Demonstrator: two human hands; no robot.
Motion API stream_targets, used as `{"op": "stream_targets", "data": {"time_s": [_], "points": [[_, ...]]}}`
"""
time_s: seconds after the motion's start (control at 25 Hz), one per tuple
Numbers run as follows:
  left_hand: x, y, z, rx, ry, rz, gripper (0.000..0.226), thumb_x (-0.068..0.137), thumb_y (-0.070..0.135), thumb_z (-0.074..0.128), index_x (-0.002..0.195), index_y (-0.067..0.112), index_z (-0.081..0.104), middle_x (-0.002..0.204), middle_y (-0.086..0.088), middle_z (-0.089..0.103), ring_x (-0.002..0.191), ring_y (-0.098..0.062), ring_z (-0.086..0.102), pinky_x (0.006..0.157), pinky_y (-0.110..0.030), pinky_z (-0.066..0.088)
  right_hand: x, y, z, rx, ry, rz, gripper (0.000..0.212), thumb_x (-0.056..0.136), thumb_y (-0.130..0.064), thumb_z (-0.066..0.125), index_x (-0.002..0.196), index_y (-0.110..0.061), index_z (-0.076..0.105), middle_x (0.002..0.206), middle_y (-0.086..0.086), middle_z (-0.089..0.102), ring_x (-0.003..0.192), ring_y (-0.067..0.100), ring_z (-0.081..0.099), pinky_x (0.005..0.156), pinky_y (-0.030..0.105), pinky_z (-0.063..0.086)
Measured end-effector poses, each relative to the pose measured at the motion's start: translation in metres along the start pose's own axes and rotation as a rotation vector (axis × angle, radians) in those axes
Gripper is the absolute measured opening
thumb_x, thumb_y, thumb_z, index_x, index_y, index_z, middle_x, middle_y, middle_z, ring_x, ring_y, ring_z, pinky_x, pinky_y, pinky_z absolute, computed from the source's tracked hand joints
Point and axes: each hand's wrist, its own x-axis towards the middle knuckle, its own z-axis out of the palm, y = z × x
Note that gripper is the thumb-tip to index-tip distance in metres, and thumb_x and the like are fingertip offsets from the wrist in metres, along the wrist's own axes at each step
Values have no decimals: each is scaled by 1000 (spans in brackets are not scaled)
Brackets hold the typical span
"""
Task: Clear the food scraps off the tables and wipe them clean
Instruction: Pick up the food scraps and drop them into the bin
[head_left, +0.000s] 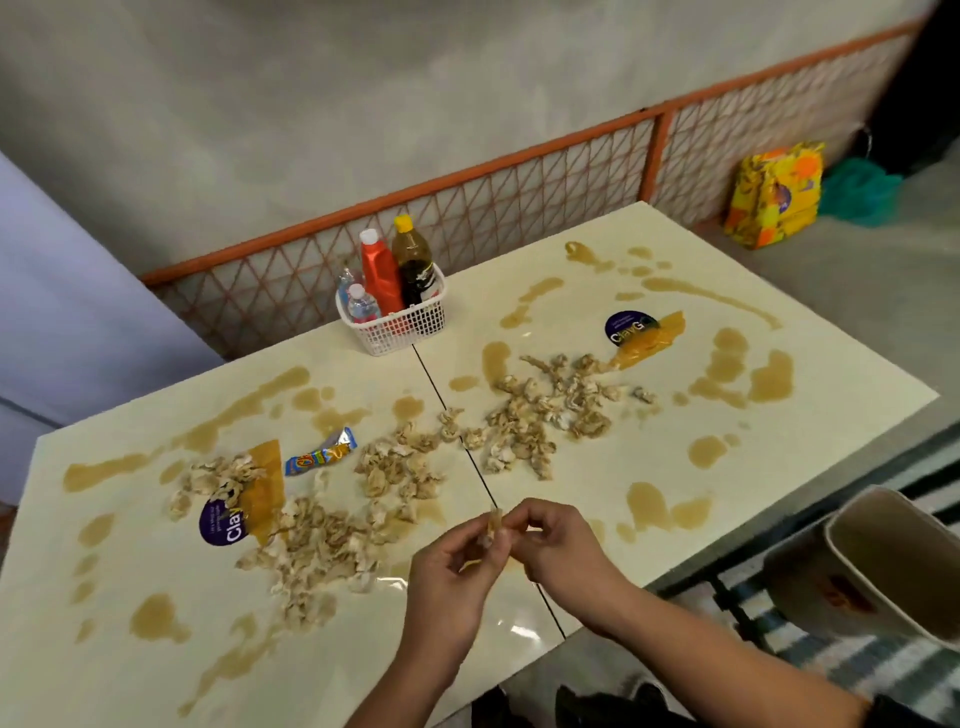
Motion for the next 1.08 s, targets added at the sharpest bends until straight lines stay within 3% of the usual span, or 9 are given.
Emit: {"op": "stream_targets", "data": {"time_s": [0.2,0.28,0.36,0.52,0.64,0.72,0.92,1.0,1.08], "points": [[-1,-10,49,190,-171,58,21,86,10,75,99,26,78,87,-1,77,83,-14,69,78,-33,55,-21,24,-54,443,-12,210,21,89,-24,71,84,-4,66,57,2,39,47,12,27,49,25,21],[0,-15,69,231,-146,41,17,91,15,69,96,29,77,71,6,71,67,-6,60,67,-27,51,-28,41,-79,599,17,275,23,76,-12,64,96,-2,69,68,8,44,53,16,31,52,28,22],[3,-20,88,241,-105,27,15,98,22,59,99,24,74,58,14,58,57,-3,48,59,-21,41,-39,59,-112,669,99,341,51,69,-1,51,117,-3,67,76,10,51,58,16,37,54,30,26],[11,-27,122,262,-124,-2,38,106,32,36,82,12,57,58,10,43,57,-11,37,58,-28,30,-61,98,-191,565,306,404,53,91,17,36,135,-7,53,99,21,57,71,21,52,66,33,43],[10,-31,148,241,-182,-57,39,107,33,31,76,13,43,61,9,35,57,-13,30,56,-27,25,-76,129,-253,521,523,431,38,104,7,40,140,-2,46,115,27,62,99,29,68,90,38,55],[7,-34,166,238,-211,-71,40,108,31,31,73,14,42,62,7,35,54,-13,29,56,-28,25,-85,141,-295,566,686,431,33,106,0,40,137,7,47,112,25,64,101,31,70,96,39,54],[7,-33,203,174,-221,-118,39,108,32,32,78,12,45,62,3,37,49,-13,32,54,-30,23,-96,157,-390,769,921,393,35,107,-17,47,133,6,53,116,20,70,99,25,73,67,29,61],[8,-29,214,193,-238,-116,40,107,33,33,78,11,47,62,3,38,50,-13,33,53,-28,24,-96,156,-411,907,940,321,48,108,-29,45,145,1,42,130,22,63,114,31,67,84,38,61],[9,-28,224,251,-279,-107,42,107,33,34,77,9,51,61,2,40,51,-12,34,51,-25,28,-96,151,-423,1021,888,347,53,107,-41,43,152,-16,33,137,25,57,123,37,59,104,48,50]]}}
